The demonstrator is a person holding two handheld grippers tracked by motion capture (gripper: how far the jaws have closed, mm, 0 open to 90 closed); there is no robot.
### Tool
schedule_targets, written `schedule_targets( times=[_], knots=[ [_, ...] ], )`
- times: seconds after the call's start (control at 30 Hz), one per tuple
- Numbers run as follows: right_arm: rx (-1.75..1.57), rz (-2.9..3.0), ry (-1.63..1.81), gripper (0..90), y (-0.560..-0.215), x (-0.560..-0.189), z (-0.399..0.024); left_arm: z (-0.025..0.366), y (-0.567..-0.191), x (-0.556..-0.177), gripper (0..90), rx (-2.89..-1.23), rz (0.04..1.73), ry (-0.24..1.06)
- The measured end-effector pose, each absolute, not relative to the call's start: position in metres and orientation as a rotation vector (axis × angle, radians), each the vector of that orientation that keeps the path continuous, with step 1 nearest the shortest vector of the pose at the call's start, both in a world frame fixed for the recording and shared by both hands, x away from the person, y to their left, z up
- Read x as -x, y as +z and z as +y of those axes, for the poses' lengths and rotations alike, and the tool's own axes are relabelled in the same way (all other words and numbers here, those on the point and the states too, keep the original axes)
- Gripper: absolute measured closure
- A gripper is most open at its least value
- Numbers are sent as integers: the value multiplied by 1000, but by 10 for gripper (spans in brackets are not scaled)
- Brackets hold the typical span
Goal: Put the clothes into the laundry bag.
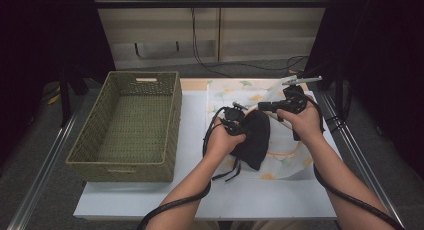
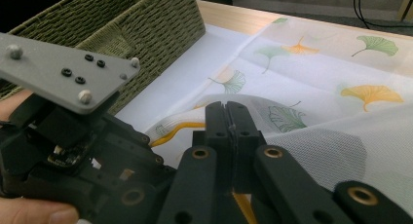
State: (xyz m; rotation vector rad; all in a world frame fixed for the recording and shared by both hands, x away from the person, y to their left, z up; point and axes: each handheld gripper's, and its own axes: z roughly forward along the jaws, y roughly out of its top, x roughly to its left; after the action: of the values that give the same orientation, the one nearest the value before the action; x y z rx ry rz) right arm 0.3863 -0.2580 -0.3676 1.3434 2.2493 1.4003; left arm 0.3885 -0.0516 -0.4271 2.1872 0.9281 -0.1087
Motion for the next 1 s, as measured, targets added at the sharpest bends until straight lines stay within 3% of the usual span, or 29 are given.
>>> schedule_targets(
  times=[0.27, 0.57, 0.87, 1.0],
  knots=[
    [-1353, 2246, 1394, 898, -369, -385, -259, -44, -422, -384, 475, -2228, 877, -110],
    [-1352, 2248, 1393, 898, -371, -386, -257, -35, -423, -380, 438, -2308, 855, -142],
    [-1354, 2248, 1394, 898, -371, -386, -256, -41, -429, -378, 755, -2332, 875, -228],
    [-1356, 2252, 1401, 898, -371, -386, -256, -44, -430, -381, 805, -2300, 894, -211]
  ],
)
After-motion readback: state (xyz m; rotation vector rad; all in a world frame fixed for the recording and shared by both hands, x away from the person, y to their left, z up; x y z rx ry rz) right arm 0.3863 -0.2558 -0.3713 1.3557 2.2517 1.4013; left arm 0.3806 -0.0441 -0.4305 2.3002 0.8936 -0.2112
